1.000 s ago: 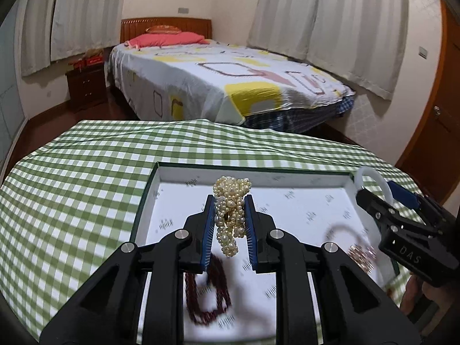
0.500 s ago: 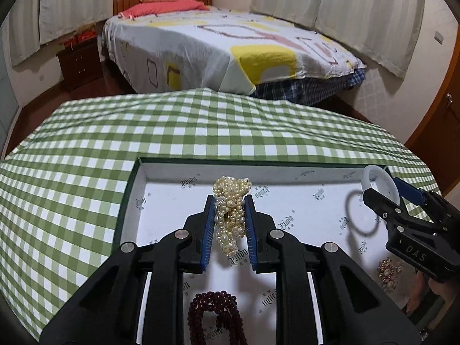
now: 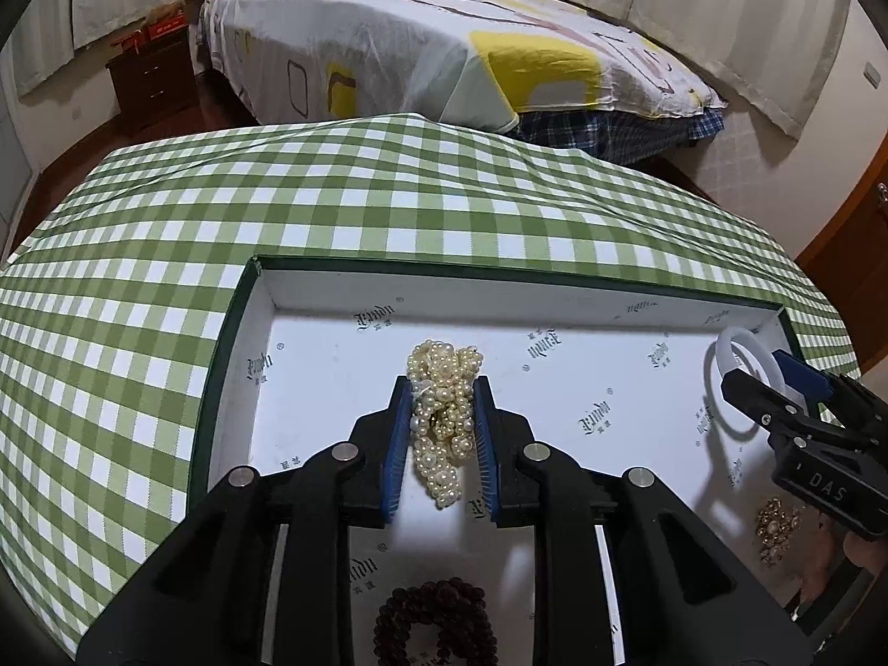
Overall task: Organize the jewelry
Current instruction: 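Open the left tool dropping the pearls while the right tool releases the bangle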
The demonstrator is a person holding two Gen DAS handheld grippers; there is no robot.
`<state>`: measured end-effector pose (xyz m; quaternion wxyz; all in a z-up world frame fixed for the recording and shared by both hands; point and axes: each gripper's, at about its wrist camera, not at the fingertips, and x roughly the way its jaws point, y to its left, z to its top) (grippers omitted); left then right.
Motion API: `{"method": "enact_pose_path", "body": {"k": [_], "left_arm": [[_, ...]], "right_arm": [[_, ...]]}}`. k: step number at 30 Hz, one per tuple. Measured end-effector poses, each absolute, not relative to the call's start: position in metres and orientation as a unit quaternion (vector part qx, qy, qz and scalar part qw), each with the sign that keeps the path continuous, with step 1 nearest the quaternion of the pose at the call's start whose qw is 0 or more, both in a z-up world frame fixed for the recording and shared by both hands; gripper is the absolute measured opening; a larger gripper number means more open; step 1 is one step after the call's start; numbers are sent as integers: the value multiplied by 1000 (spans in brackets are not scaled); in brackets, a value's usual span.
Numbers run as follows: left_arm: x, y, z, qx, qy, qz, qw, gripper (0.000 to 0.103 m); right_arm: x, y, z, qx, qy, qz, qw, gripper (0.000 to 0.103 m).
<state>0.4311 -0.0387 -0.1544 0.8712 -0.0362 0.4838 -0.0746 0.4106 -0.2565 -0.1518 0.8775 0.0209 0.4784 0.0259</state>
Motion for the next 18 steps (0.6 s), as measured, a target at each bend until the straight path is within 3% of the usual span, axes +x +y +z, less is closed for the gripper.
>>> {"method": "enact_pose_path", "body": {"k": [5, 7, 10, 18], "left_arm": [[434, -38, -154, -41, 482, -73, 872, 34], [435, -37, -154, -42, 480, -71, 873, 49], [434, -34, -152, -47, 477, -73, 875, 61], [424, -27, -143, -51, 454, -71, 887, 75]], "right_arm": [[413, -259, -156, 30, 491, 24, 871, 69], [414, -260, -156, 33, 493, 24, 869, 69], [414, -259, -156, 30, 492, 25, 869, 70], [407, -261, -148, 36, 466, 27, 884, 73]]}}
